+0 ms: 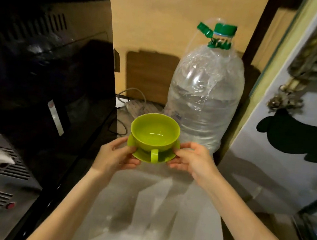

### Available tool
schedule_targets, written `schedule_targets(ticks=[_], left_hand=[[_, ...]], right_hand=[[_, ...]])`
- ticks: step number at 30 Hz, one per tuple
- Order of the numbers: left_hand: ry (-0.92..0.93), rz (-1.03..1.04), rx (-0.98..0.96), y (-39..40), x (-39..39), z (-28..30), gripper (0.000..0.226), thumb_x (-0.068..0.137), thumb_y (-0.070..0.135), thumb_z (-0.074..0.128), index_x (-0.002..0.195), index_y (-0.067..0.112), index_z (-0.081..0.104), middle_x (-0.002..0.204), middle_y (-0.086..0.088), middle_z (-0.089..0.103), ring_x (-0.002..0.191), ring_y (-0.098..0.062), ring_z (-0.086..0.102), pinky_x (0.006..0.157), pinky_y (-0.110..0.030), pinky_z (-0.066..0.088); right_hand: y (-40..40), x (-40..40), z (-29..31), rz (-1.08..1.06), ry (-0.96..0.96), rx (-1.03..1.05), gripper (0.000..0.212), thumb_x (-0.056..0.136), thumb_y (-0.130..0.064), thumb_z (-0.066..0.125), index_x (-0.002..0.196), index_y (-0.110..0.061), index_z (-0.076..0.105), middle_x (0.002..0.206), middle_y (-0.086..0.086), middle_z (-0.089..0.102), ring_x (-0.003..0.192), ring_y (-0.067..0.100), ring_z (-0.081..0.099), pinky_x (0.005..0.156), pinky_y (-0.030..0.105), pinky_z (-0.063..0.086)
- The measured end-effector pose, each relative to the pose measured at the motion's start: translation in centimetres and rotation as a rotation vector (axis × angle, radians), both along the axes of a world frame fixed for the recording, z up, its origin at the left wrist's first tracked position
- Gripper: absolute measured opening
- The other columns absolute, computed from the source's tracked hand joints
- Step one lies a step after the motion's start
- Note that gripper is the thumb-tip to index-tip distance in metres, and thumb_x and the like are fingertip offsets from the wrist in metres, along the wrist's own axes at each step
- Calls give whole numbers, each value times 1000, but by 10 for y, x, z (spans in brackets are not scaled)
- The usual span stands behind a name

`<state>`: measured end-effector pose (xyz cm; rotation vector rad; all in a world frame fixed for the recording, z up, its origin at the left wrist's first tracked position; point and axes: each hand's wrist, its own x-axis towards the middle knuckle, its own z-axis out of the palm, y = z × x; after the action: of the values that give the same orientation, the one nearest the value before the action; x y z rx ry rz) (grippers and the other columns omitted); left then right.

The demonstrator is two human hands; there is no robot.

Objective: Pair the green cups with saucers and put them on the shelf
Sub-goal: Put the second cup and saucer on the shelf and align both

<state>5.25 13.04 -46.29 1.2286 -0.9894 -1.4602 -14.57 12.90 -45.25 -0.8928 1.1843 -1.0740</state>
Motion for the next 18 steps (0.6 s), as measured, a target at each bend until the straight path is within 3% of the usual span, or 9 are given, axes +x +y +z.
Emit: schedule_targets(ticks=[6,12,18], left_hand=[[110,-31,-175,2,-13,79,13,85,10,54,92,15,64,49,-1,67,42,-7,63,42,-16,51],[162,-16,-324,-4,-21,163,10,85,5,53,90,6,62,43,-4,64,39,-8,62,39,-14,48],[213,-36,-450,-8,-28,249,13,85,2,53,73,1,58,39,-4,62,38,-7,62,38,-14,49]], right_hand=[[7,-7,79,-47,-53,-138,13,88,9,45,80,0,50,44,6,66,40,14,65,41,20,54],[7,-12,172,-71,-93,-297,10,88,8,47,96,5,52,43,10,65,38,15,64,38,19,52],[9,-20,254,-106,-80,-400,11,87,2,52,81,6,60,48,11,68,43,14,67,38,17,51]])
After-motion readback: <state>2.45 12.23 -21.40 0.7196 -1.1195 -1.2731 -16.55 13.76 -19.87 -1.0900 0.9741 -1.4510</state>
